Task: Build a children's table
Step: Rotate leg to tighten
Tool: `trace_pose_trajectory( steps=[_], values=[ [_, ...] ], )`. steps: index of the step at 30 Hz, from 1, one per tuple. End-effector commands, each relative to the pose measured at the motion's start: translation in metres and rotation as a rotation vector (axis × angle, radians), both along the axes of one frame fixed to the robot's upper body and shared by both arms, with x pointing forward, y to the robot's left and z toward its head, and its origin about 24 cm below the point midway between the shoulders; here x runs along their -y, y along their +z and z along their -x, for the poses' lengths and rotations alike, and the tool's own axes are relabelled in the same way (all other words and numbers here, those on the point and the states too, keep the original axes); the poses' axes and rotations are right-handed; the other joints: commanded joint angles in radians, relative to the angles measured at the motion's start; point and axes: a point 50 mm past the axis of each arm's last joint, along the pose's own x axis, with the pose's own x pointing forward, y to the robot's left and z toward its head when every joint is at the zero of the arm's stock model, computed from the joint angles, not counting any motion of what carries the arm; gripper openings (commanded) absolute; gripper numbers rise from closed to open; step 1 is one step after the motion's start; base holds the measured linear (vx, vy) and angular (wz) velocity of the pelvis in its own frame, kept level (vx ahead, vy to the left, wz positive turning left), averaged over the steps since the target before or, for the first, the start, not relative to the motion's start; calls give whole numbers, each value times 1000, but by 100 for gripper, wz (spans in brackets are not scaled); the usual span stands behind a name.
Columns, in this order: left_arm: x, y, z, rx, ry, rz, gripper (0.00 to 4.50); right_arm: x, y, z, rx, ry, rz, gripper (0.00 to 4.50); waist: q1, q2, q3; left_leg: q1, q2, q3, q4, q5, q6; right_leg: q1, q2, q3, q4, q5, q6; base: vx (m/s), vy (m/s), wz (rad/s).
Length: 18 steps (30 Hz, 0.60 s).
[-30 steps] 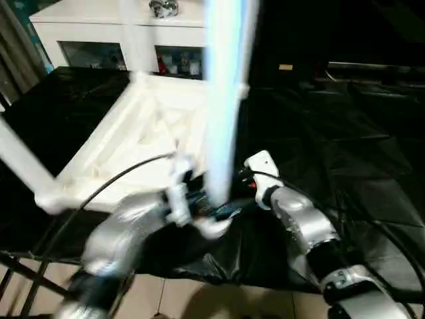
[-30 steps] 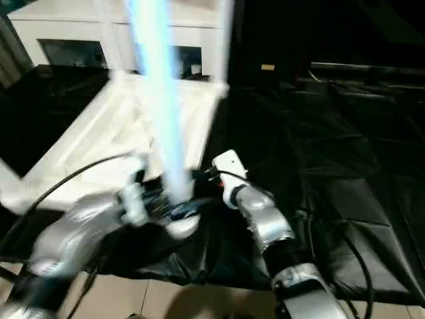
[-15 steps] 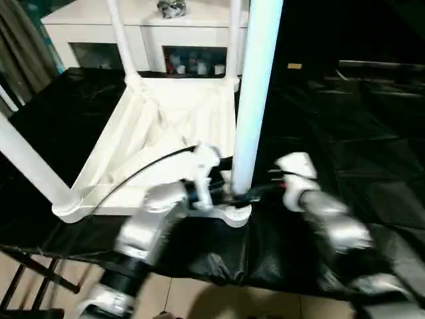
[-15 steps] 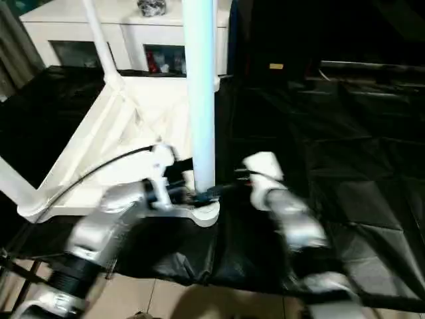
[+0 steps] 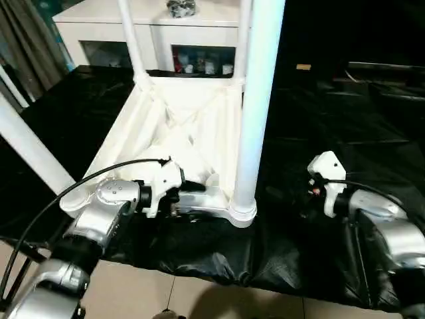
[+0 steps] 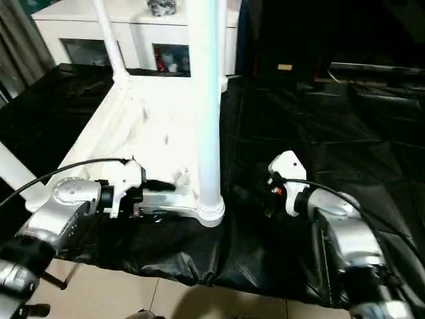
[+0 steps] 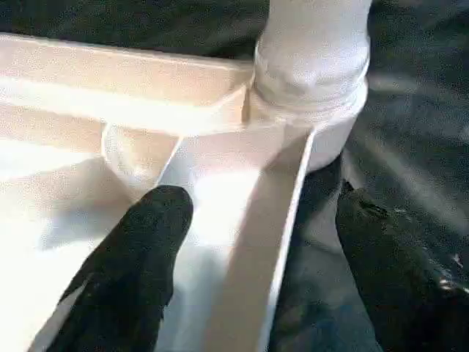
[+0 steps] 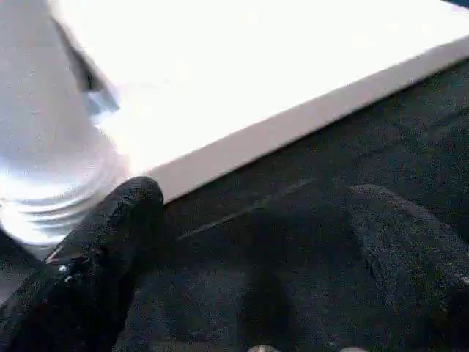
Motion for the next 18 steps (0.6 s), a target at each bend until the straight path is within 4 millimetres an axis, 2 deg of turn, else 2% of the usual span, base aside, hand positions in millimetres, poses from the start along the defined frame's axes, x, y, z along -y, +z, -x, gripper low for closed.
trace_pose_trajectory(
  steps=[1,4,5,6,11,18],
  values=[
    [-6,2,-3,3,-16,-44,331,-2,3,5,-20,51,-5,450,7,-5,-65,10,33,-12,-67,-229,42,52,-73,46,-87,-282,-165,0,0,0],
    [-7,1,-5,-13,-29,-51,324,-2,4,10,-50,76,-13,450,8,-5,-66,8,34,-12,-66,-225,42,53,-76,45,-86,-276,-176,0,0,0],
    [-6,2,-8,-15,-27,-48,305,-3,5,16,-94,109,-42,450,9,-2,-65,8,31,-11,-65,-223,44,53,-74,44,-89,-280,-179,0,0,0],
    [-6,2,-8,-15,-27,-48,290,-3,5,16,-94,109,-42,450,11,-3,-65,9,32,-11,-64,-226,46,53,-74,43,-90,-285,-177,0,0,0],
    [-5,1,-16,-29,-15,-40,274,-3,6,21,-127,130,-56,450,19,-3,-66,10,33,-13,-65,-232,40,52,-78,43,-93,-318,-166,0,0,0],
    [-6,-2,-18,-76,-28,-59,205,-3,6,24,-143,129,-45,450,28,-3,-65,10,32,-13,-65,-228,37,51,-78,42,-94,-311,-171,0,0,0]
  ],
)
